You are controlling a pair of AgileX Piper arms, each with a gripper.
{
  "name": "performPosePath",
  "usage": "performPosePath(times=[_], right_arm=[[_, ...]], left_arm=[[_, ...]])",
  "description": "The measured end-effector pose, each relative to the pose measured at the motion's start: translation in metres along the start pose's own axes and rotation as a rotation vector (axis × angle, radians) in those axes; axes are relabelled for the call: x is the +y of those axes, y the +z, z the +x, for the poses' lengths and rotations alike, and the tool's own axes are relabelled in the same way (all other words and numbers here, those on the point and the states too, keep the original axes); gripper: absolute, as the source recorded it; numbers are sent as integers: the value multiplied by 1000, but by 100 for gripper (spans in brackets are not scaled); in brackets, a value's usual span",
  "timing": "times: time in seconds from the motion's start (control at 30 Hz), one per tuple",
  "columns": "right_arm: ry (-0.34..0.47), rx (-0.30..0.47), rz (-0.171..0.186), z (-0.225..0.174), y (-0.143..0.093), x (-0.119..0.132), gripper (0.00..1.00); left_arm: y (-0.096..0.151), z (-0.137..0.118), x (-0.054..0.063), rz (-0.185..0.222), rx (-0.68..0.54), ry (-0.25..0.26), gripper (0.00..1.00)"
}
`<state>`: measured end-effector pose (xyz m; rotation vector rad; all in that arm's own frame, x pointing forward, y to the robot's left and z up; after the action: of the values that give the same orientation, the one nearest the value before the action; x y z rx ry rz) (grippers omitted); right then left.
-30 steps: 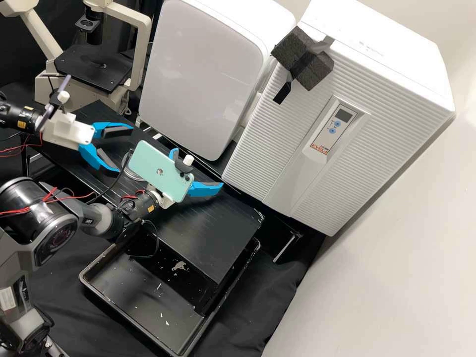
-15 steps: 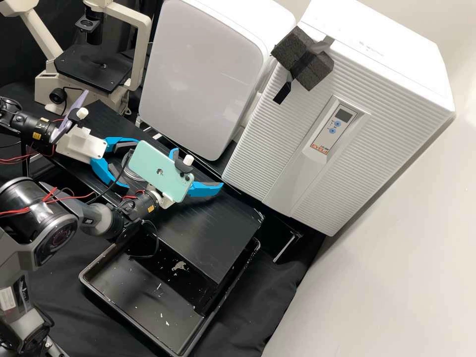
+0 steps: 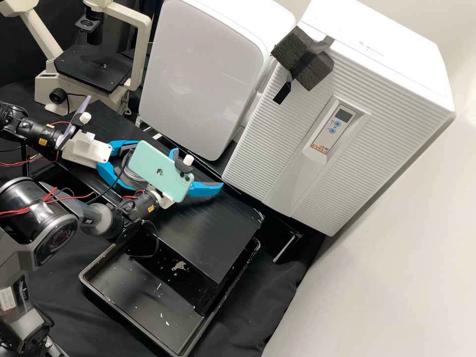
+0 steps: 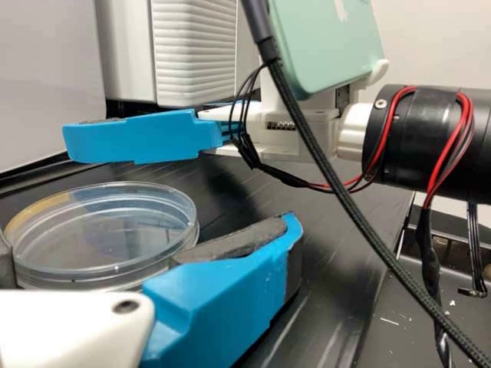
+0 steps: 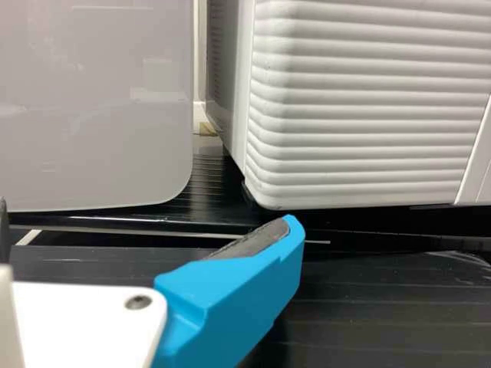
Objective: Place the petri dish on the microscope
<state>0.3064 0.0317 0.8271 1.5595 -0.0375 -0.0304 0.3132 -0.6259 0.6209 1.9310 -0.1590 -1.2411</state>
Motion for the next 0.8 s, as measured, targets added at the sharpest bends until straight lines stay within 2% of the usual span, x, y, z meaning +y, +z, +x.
performPosePath(times=[0.1,0.33,0.37,0.8], right_arm=[[0,0,0,0,0,0,100],[0,0,0,0,0,0,100],[0,0,0,0,0,0,100],[0,0,0,0,0,0,100]], left_arm=[[0,0,0,8,-2,7,100],[-1,0,-5,0,-5,19,100],[-1,-1,-6,0,-3,21,0],[-1,-4,-12,-3,-6,39,0]])
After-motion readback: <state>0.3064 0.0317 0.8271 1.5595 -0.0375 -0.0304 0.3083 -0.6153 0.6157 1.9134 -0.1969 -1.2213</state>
